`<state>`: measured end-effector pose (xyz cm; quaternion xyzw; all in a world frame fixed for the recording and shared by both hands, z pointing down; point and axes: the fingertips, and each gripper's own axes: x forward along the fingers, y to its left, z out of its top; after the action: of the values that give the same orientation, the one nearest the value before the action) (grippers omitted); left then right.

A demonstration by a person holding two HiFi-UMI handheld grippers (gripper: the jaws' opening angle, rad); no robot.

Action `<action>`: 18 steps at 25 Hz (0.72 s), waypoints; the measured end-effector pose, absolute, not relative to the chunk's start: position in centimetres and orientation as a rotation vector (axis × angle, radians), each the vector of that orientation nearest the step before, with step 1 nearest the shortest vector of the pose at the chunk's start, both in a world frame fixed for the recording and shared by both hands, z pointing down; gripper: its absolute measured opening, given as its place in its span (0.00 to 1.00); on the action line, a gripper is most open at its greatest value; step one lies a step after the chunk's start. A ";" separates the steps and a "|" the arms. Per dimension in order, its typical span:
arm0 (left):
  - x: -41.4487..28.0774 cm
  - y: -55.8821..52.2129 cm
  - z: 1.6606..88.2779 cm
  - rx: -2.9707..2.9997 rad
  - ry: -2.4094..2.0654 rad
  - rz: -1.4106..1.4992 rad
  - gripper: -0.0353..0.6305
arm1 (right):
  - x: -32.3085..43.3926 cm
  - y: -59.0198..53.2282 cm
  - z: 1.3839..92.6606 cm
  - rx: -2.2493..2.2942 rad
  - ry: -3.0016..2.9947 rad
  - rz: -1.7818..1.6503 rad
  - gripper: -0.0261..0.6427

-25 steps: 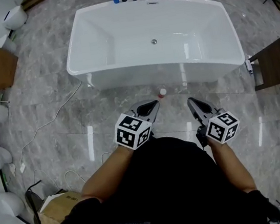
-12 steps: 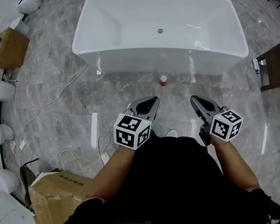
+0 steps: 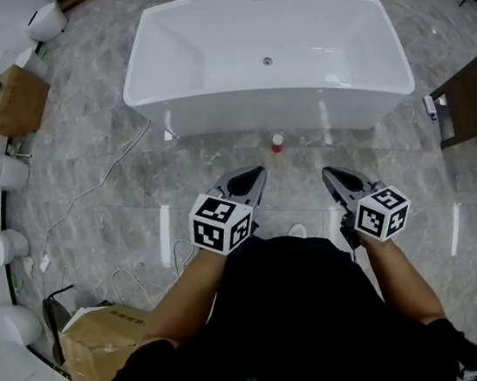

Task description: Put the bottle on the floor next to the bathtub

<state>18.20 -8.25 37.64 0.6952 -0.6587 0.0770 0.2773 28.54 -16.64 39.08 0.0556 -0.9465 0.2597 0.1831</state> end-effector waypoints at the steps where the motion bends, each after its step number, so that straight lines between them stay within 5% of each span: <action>1: 18.1 -8.1 37.6 1.873 -1.754 0.209 0.08 | 28.3 -16.4 38.8 0.166 -2.673 0.719 0.09; 18: 16.8 -5.9 37.9 1.946 -1.662 0.230 0.08 | 26.1 -13.2 38.0 0.275 -2.694 0.716 0.09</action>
<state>16.76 -5.88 37.89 0.7266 -0.6205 0.0857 0.2823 26.14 -13.17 37.98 0.0969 -0.9478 0.2520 0.1695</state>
